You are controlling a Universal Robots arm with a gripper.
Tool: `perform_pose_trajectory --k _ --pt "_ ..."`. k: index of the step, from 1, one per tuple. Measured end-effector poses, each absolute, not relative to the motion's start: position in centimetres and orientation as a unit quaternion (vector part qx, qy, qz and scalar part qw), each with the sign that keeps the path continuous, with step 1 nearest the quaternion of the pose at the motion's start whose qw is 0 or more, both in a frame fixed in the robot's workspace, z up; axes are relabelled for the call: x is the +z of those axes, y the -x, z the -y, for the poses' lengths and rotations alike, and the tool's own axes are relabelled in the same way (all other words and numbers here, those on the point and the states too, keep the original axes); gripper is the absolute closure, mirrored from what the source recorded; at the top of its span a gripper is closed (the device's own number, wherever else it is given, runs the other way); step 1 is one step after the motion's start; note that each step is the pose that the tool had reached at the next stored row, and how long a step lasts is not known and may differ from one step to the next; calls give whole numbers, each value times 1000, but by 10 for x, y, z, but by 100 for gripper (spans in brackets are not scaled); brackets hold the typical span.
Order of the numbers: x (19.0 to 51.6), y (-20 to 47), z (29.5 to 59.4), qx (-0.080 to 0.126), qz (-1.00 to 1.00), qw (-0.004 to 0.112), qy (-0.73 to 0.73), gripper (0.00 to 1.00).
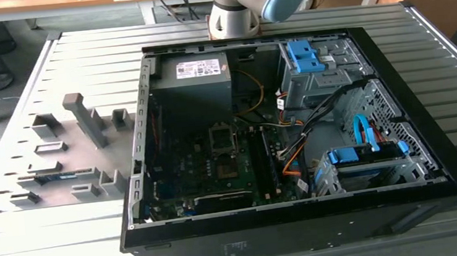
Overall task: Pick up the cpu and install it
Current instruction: 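Pick up the cpu and move it towards the insertion slot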
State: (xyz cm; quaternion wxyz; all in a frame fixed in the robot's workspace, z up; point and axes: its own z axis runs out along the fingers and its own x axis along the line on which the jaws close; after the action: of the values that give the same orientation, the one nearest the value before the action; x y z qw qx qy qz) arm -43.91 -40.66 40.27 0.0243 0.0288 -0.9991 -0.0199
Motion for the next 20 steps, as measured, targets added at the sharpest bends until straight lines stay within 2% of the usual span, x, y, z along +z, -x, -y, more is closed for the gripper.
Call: perform_pose_trajectory --k 8,20 --pt "421 439 407 -20 999 24 -29 53" --pt "422 428 407 -20 999 25 -29 53"
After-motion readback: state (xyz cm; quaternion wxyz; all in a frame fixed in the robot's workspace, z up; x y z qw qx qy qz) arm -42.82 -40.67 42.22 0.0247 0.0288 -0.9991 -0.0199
